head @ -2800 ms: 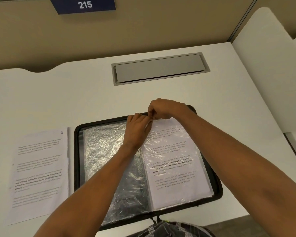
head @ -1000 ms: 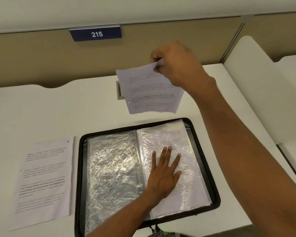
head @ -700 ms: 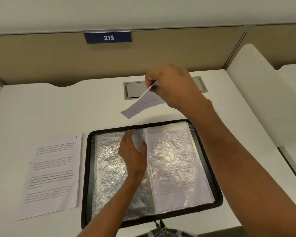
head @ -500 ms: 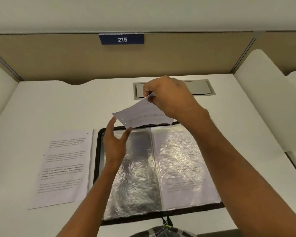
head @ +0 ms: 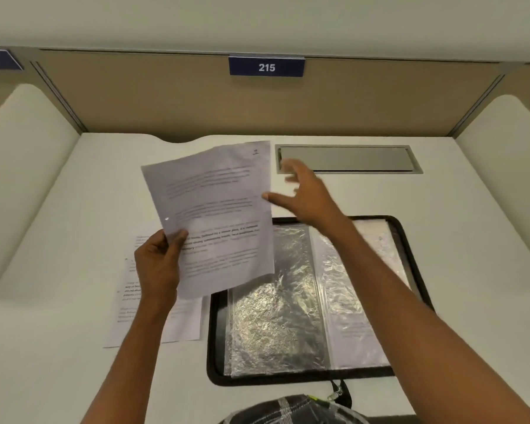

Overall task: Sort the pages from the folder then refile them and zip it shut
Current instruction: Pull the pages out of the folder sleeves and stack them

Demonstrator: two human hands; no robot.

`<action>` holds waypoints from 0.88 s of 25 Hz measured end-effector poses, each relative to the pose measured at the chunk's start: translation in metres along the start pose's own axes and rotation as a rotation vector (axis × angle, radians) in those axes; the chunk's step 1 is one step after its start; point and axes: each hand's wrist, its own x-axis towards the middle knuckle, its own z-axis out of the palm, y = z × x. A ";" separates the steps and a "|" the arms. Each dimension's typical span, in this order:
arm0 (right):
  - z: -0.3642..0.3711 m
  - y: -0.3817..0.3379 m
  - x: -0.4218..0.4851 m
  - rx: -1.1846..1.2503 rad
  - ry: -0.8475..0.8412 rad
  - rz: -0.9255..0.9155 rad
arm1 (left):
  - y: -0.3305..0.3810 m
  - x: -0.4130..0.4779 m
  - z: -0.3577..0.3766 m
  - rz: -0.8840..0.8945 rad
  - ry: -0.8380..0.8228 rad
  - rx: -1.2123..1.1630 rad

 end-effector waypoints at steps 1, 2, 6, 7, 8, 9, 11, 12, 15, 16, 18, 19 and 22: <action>0.023 0.008 -0.004 0.078 -0.079 0.101 | -0.004 0.004 -0.013 -0.029 0.016 -0.003; 0.046 0.016 -0.009 0.144 -0.153 0.177 | -0.009 0.007 -0.027 -0.057 0.023 0.003; 0.135 0.028 -0.027 0.227 -0.285 0.277 | -0.022 0.012 -0.077 -0.159 0.027 0.087; 0.154 0.028 -0.032 0.232 -0.288 0.288 | -0.026 0.011 -0.090 -0.178 0.042 0.118; 0.172 0.028 -0.037 0.237 -0.298 0.293 | -0.031 0.012 -0.104 -0.196 0.062 0.156; 0.188 0.026 -0.041 0.242 -0.321 0.295 | -0.036 0.014 -0.118 -0.218 0.083 0.200; 0.214 0.024 -0.049 0.242 -0.367 0.314 | -0.049 0.019 -0.142 -0.279 0.131 0.298; 0.224 0.023 -0.051 0.234 -0.366 0.321 | -0.053 0.022 -0.150 -0.309 0.152 0.353; 0.250 0.026 -0.050 0.191 -0.295 0.391 | -0.054 0.028 -0.157 -0.303 0.175 0.539; 0.255 0.029 -0.050 0.180 -0.268 0.405 | -0.053 0.030 -0.156 -0.279 0.176 0.594; 0.260 0.035 -0.049 0.147 -0.231 0.429 | -0.055 0.035 -0.153 -0.254 0.171 0.666; 0.260 0.038 -0.048 0.127 -0.218 0.433 | -0.058 0.037 -0.152 -0.254 0.167 0.684; 0.260 0.049 -0.049 0.095 -0.187 0.408 | -0.072 0.042 -0.150 -0.264 0.159 0.706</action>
